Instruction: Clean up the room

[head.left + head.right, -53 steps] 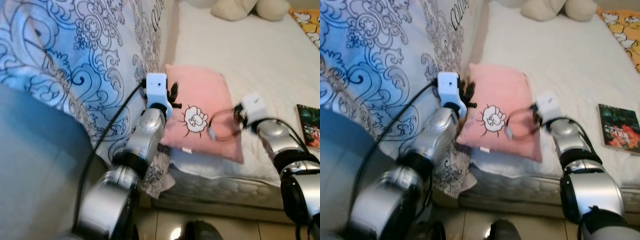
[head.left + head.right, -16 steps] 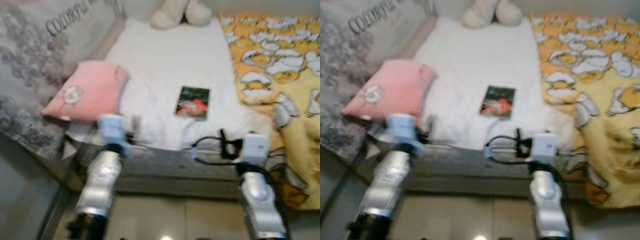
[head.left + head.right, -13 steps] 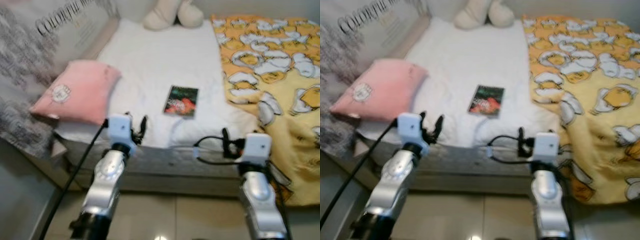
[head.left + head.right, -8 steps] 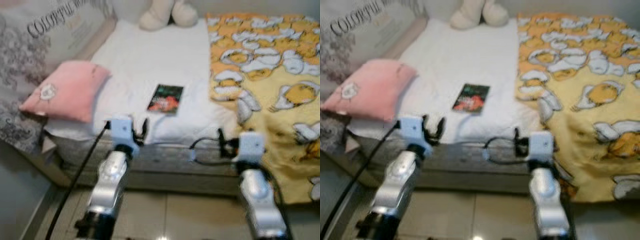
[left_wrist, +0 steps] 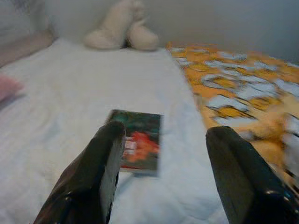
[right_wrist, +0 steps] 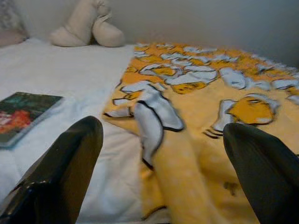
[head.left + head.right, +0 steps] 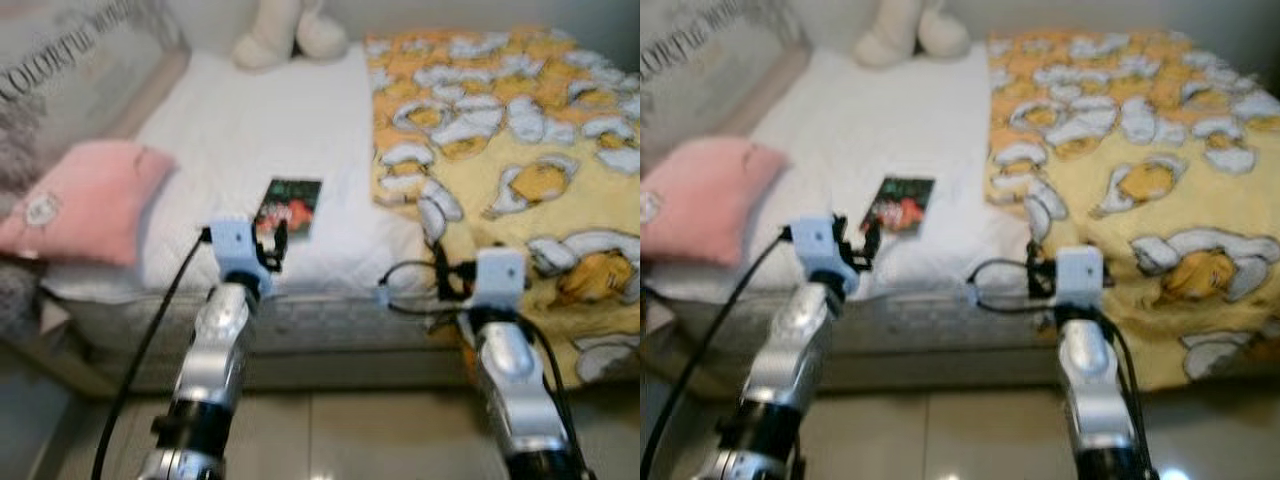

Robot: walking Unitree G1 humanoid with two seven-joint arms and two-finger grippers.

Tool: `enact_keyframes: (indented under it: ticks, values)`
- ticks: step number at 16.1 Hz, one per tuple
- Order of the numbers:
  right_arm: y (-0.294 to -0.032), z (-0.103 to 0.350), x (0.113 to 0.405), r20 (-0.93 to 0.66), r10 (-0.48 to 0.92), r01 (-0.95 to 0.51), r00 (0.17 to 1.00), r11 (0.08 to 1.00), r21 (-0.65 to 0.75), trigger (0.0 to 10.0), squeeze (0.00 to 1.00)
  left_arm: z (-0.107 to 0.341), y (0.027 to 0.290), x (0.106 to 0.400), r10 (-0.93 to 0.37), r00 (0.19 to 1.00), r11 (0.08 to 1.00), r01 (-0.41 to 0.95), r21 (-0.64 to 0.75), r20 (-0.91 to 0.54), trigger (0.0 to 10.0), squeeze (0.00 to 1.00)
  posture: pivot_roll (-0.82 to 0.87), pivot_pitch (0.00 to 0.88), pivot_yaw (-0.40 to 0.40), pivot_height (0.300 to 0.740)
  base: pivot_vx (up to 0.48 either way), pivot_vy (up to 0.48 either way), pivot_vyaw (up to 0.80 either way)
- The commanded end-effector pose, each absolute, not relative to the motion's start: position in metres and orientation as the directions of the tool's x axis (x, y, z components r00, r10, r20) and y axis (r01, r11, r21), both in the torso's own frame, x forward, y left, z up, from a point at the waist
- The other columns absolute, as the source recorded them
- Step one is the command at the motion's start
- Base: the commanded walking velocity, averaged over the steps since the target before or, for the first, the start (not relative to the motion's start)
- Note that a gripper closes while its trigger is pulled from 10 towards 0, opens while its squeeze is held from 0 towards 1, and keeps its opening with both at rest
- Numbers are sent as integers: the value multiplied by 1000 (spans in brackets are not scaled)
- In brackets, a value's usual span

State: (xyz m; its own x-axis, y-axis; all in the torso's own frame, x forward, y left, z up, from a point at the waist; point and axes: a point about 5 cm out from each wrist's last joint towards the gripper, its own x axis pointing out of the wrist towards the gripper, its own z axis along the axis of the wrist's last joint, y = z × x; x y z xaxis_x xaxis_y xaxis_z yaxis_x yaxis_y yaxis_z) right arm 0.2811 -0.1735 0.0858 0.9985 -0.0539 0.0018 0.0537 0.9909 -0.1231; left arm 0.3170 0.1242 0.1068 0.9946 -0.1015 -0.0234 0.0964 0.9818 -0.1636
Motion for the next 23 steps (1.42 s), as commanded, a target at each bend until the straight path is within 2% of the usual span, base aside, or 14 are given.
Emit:
enact_keyframes:
  ticks: [1, 4, 9, 10, 12, 16, 23]
  values:
    - [-159, 91, 289, 16, -7, 8, 1000, 994, -105, 10000, 0, 103, 140, 320, -36, 997, 984, 25, -174, -62, 10000, 0, -159, 0, 80, 735, 0, 428, 0]
    - [-152, 93, 295, 27, 26, -22, 999, 993, -114, 10000, 0, 109, 142, 325, -45, 998, 993, 41, -107, -34, 10000, 0, -146, 0, 81, 735, 179, 410, 0]
    - [-150, 89, 296, 11, 35, -34, 999, 993, -113, 10000, 0, 107, 144, 325, -28, 999, 991, 23, -129, -37, 10000, 0, -135, 0, 75, 735, 295, 379, 0]
    - [-148, 89, 297, 10, 43, -42, 999, 993, -113, 10000, 0, 112, 137, 325, -80, 997, 992, 79, -96, -7, 10000, 0, -131, 0, 73, 735, 292, 379, 0]
    - [-148, 88, 298, 11, 46, -44, 999, 993, -113, 10000, 0, 112, 136, 326, -91, 996, 995, 91, -41, -3, 10000, 0, -131, 0, 74, 735, 347, 332, 0]
    - [-152, 81, 286, -1, 40, -40, 999, 995, -89, 10000, 0, 110, 127, 315, -176, 984, 984, 175, 33, 27, 10000, 0, -126, 0, 76, 735, 0, 0, 0]
    - [-154, 75, 282, -18, 35, -36, 999, 995, -96, 10000, 0, 113, 119, 317, -224, 974, 975, 222, 29, 40, 10000, 0, -143, 0, 80, 735, 334, -340, 0]
